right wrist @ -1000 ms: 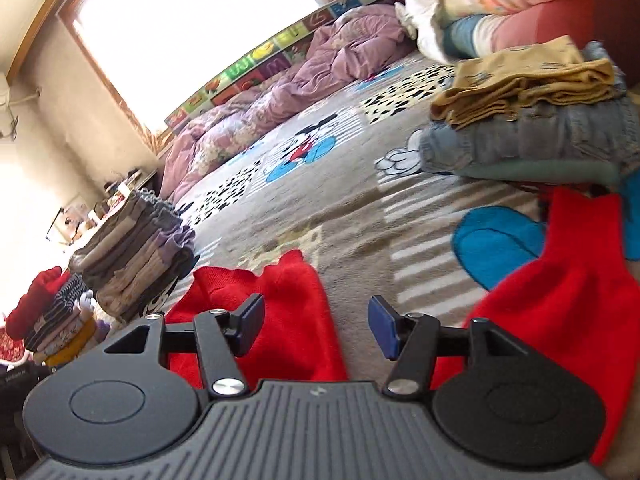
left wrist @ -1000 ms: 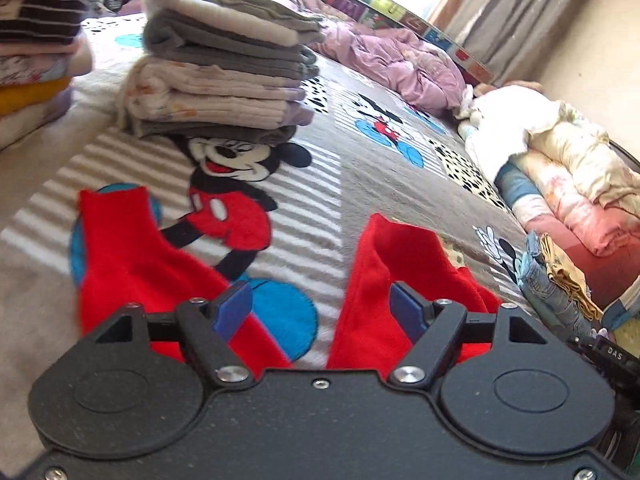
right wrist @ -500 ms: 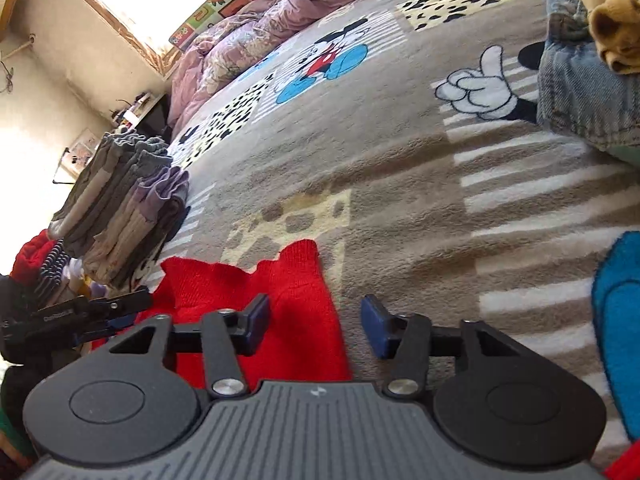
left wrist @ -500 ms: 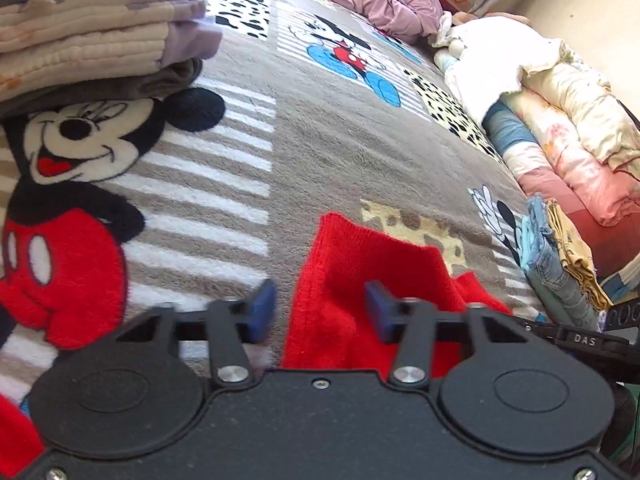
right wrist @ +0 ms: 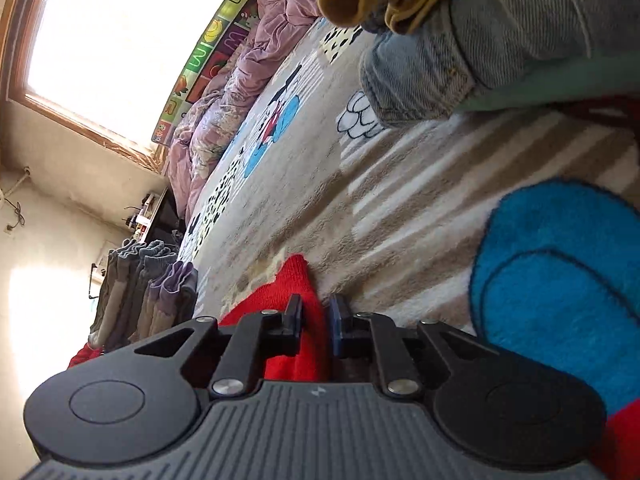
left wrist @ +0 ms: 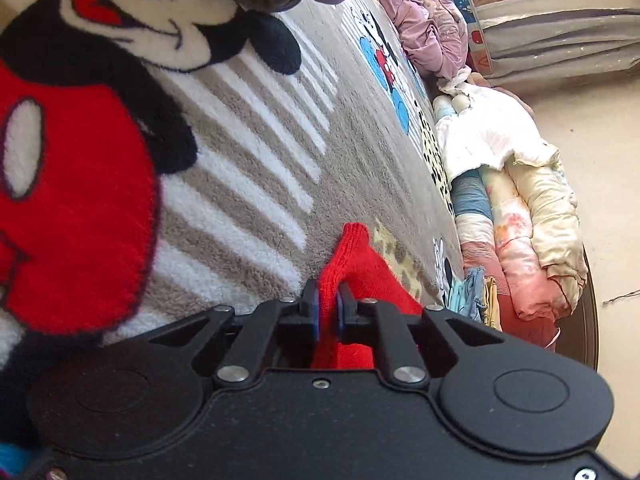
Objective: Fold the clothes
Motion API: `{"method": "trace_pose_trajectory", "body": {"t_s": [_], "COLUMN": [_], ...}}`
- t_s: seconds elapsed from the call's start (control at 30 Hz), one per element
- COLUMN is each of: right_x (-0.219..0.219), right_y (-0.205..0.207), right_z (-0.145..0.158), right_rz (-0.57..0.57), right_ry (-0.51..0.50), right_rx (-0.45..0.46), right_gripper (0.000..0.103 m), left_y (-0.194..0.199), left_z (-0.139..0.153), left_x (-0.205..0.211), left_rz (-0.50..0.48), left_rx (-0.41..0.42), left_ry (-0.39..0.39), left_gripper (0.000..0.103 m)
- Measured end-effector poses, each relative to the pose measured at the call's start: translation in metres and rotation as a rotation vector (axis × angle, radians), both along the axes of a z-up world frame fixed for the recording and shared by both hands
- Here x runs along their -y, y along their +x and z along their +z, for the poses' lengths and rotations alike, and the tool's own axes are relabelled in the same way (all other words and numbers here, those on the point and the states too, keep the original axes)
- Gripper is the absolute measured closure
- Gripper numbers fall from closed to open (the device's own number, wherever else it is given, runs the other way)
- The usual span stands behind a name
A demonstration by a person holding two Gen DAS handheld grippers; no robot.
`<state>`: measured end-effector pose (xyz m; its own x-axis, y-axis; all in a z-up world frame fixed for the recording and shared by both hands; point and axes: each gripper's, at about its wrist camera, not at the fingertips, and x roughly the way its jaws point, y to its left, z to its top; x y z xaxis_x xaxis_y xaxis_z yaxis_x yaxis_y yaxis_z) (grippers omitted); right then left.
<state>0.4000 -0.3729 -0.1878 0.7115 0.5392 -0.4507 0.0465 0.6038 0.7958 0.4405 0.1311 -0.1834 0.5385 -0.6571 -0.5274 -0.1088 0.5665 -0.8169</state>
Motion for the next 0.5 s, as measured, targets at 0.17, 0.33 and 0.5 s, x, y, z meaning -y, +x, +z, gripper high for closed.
{"method": "trace_pose_trajectory", "body": {"t_s": [0.17, 0.33, 0.5], "right_x": [-0.001, -0.047, -0.059], "right_y": [-0.018, -0.001, 0.019], "right_z": [0.037, 0.058, 0.027], "right_rz": [-0.024, 0.162, 0.153], "right_ry": [-0.139, -0.205, -0.244], "right_rx": [0.132, 0.185, 0.060], "right_gripper": [0.076, 0.076, 0.103], "left_y": [-0.017, -0.016, 0.008], "left_z": [0.039, 0.053, 0.021], "left_x": [-0.002, 0.035, 0.045], "left_rz": [0.064, -0.092, -0.081], "left_rx": [0.158, 0.267, 0.128], "left_ry": [0.179, 0.246, 0.323], "left_gripper": [0.078, 0.078, 0.096]}}
